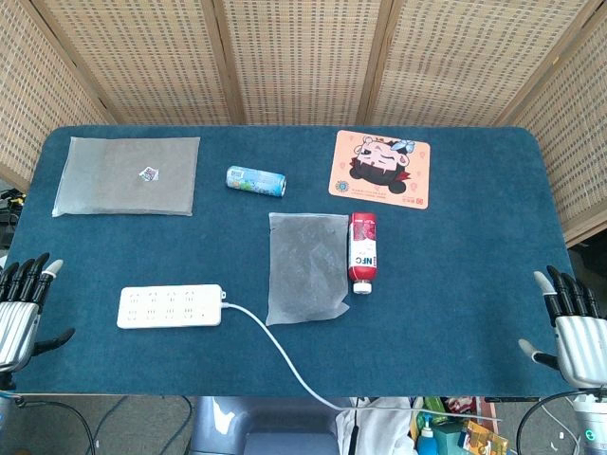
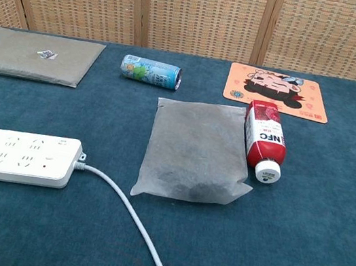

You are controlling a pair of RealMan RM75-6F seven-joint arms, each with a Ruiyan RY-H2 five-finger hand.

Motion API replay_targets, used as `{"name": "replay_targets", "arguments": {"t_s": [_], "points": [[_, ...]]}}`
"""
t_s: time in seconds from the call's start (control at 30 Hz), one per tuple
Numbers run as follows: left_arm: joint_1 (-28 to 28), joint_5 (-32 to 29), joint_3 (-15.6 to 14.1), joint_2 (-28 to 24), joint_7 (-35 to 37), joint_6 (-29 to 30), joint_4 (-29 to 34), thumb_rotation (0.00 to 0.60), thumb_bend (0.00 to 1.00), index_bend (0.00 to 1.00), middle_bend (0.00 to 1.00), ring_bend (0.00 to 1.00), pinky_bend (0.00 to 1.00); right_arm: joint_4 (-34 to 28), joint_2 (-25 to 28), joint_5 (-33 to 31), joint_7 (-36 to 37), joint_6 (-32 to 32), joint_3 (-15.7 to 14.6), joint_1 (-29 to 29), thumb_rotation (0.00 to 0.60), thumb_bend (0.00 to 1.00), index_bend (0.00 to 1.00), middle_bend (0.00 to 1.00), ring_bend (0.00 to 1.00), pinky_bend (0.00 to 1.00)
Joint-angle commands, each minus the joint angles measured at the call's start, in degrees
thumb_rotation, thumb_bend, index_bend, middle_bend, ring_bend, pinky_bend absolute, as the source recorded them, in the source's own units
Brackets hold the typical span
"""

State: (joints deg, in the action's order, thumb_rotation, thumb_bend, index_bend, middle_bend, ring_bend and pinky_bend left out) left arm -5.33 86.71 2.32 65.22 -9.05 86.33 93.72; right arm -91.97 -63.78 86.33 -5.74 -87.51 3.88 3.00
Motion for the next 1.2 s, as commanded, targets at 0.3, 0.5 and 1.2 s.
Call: {"name": "replay_targets", "arguments": {"t_s": [0.3,0.5,1.2], "points": [[-0.34,1.21,-0.35,0.9,1.04,-0.13,-0.28,0.6,0.0,0.0,0.05,0.04,0.03,-0.32,0.18,0.19,0.45,-0.16,0.0,-0.14,0.6,0.0,0.0,0.0,0.0,0.0],[-1.28,-2.06,-1.81,2.56,-2.37,-5.57,5.16,0.6,0.05,0.0,0.96,0.93,0.83,-0.51,0.12,-0.01,0.43,0.48,-0.04,0.05,0.6,0.0,0.0,0.0,0.0,0.0],[-13.64,-24.59,1.44,10.65,-21.98,-24.34,18.38,0.6,1.0,0.0,1.0,1.0,0.97,-0.41,0.24,-0.5,1.45,2.58,-0.34,0.71,0.6,0.0,0.0,0.0,0.0,0.0]]}}
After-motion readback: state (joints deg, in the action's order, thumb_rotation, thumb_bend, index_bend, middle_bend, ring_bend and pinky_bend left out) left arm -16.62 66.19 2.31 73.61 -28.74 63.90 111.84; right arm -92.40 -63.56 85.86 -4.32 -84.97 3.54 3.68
